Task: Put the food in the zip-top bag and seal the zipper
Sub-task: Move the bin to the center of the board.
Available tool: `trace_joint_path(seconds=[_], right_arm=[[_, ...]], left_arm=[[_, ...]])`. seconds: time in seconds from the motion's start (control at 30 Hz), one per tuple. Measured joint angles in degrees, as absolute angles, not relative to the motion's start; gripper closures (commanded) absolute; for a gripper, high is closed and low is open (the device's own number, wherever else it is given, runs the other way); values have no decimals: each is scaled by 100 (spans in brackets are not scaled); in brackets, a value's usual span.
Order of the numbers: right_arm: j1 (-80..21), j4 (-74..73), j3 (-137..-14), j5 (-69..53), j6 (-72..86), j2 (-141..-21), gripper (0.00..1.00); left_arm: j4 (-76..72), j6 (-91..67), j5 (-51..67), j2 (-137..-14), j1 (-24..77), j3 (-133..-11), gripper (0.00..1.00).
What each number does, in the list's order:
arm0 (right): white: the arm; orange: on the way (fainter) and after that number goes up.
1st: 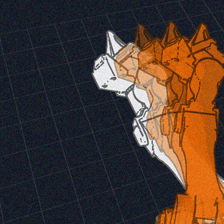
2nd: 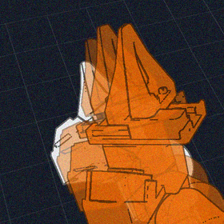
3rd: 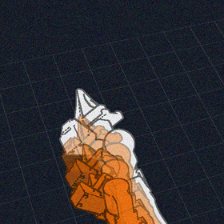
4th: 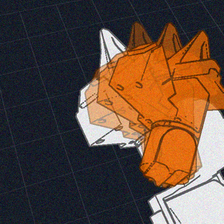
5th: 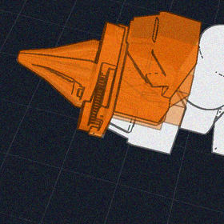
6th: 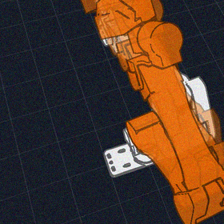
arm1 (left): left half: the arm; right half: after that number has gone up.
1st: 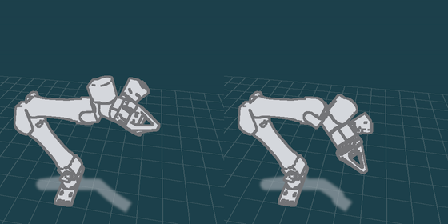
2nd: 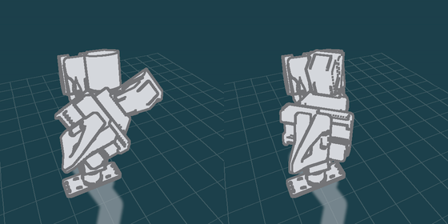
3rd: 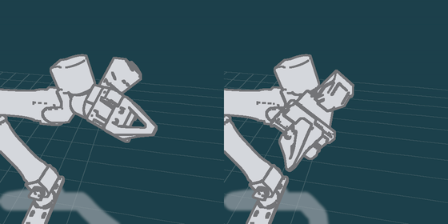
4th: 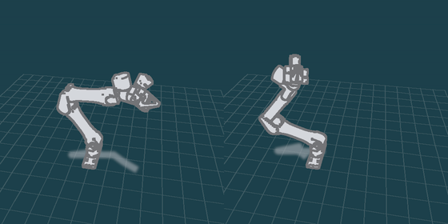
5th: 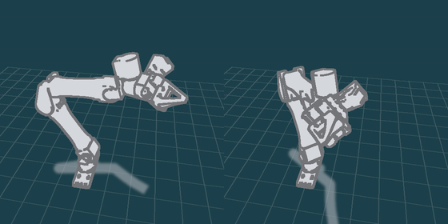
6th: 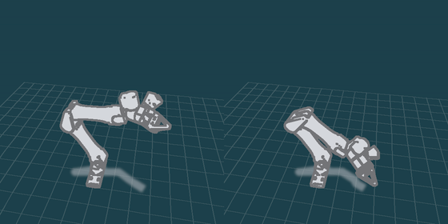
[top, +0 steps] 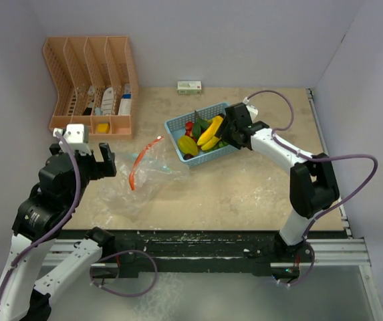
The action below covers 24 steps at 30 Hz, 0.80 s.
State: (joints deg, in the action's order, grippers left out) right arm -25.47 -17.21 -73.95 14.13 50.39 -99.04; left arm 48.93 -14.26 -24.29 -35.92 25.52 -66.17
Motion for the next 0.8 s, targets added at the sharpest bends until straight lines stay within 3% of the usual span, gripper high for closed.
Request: trace_joint_path(seconds=[0.8], right_arm=[[-2626,-2128,-6504,1957,5760,-8888,32]], left_arm=[[4797,-1398,-2375,-3660,2552,-6390,1]])
